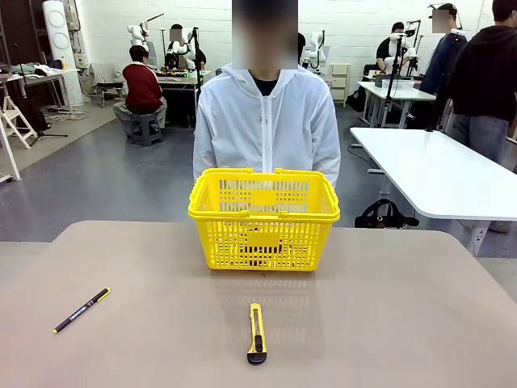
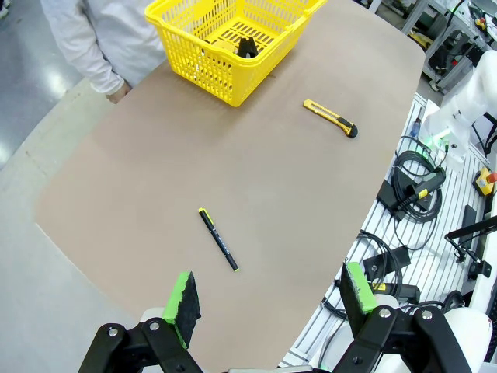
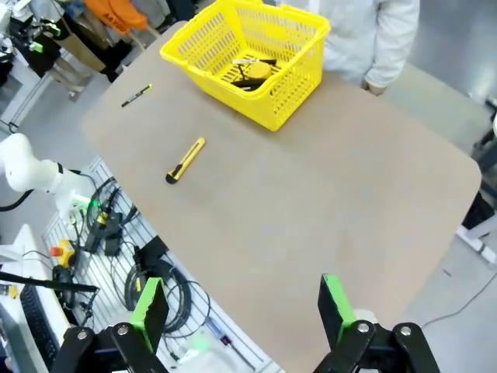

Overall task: Place the items the person wants into the basket.
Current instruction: Pick up the item the person points to and place it in the Market Basket.

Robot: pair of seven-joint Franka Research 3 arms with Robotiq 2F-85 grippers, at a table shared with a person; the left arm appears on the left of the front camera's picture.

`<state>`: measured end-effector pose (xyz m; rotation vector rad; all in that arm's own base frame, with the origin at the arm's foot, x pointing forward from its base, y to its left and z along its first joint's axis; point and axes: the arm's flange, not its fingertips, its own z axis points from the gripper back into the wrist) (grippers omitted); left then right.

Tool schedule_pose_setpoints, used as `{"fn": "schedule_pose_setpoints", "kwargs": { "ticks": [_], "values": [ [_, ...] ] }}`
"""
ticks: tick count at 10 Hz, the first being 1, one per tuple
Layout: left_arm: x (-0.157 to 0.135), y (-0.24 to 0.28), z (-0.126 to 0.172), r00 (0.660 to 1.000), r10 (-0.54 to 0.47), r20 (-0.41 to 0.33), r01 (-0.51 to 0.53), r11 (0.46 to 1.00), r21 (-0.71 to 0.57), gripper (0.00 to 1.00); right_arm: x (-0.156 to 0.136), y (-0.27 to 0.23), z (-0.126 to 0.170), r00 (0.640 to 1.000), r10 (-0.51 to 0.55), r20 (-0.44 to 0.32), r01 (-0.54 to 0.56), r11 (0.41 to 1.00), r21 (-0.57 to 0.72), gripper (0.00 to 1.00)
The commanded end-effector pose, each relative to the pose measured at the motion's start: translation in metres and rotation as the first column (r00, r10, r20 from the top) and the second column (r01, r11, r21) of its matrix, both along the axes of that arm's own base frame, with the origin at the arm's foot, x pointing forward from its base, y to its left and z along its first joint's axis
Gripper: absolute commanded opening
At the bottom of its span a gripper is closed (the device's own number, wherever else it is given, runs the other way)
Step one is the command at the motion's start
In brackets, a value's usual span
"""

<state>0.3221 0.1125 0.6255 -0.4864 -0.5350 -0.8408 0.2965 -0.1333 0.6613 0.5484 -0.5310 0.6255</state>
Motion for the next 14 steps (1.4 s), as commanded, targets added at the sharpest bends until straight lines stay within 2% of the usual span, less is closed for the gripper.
{"fn": "schedule_pose_setpoints", "kwargs": {
  "ticks": [1, 14],
  "values": [
    [-0.0016, 0.0013, -0.0007, 1.000, -0.019, 0.015, 0.019, 1.000, -0.017, 0.94, -0.0023, 0.0006, 0.0016, 1.000, 0.018, 0.009, -0.018, 1.000, 0.005, 1.00],
    [-0.0016, 0.0013, -0.0007, 1.000, -0.019, 0.015, 0.019, 1.000, -0.017, 0.94, -0.0023, 0.0006, 0.0016, 1.000, 0.018, 0.009, -0.018, 1.000, 0.005, 1.00]
  ]
}}
